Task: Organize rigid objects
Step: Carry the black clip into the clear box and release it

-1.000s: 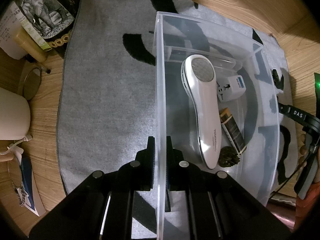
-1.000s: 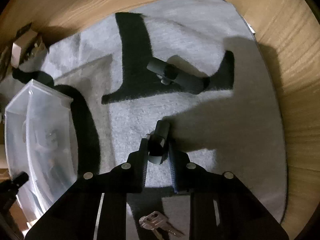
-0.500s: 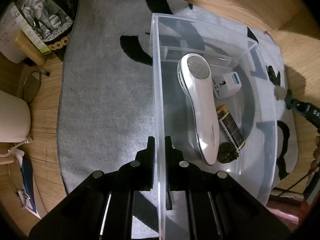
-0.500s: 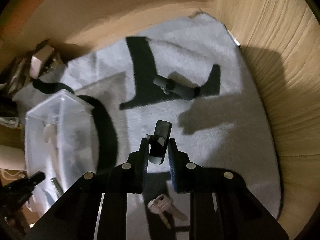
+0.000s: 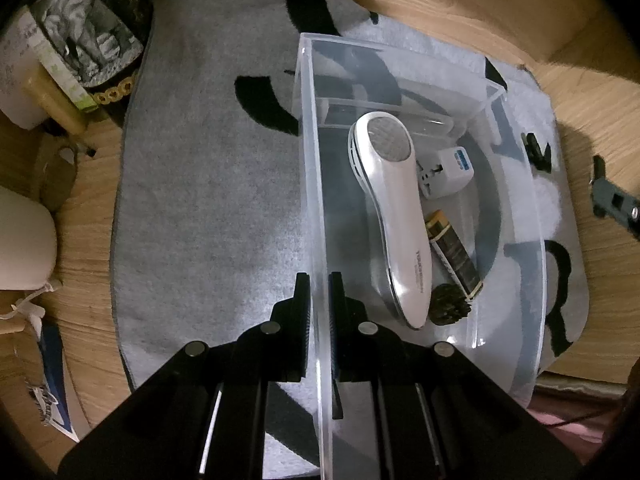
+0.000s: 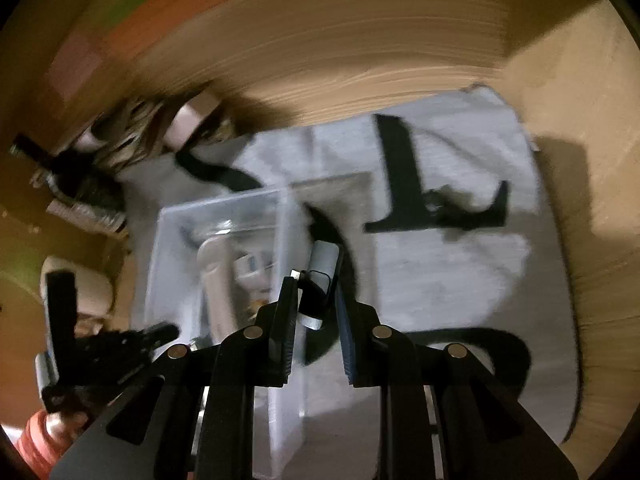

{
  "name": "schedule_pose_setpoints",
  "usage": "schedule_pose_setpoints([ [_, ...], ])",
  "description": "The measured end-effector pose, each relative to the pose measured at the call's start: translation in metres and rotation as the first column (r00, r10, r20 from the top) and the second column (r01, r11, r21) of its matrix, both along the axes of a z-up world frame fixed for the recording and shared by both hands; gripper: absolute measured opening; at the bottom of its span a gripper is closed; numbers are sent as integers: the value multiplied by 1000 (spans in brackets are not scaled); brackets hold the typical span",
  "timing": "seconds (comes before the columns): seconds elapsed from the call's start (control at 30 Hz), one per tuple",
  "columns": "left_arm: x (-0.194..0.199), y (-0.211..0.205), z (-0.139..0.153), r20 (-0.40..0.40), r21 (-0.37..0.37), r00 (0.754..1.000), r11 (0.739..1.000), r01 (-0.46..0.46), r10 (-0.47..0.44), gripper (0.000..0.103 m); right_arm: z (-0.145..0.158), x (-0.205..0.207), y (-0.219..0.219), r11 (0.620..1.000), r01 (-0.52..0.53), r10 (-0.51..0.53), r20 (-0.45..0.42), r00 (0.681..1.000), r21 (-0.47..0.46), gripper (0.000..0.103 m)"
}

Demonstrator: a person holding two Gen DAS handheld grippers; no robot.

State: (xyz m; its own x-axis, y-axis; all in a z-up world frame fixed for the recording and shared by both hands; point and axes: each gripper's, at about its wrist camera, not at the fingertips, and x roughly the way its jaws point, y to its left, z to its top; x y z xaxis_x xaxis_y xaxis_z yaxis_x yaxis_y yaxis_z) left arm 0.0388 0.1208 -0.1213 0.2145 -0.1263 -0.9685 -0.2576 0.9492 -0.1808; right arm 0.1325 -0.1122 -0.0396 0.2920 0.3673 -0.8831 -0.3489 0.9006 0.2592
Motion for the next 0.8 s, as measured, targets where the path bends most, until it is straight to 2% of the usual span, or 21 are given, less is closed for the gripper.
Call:
schedule_pose_setpoints([
  [0.3, -4, 2, 2, 4, -12, 1000, 1000, 3, -3, 8, -13, -16, 43, 993, -120, 120, -42, 992, -3, 18],
  [0.8, -4, 1, 9, 20, -6, 1000, 1000, 4, -4, 7, -57, -17, 85, 970, -236, 226, -136, 965, -62, 18],
])
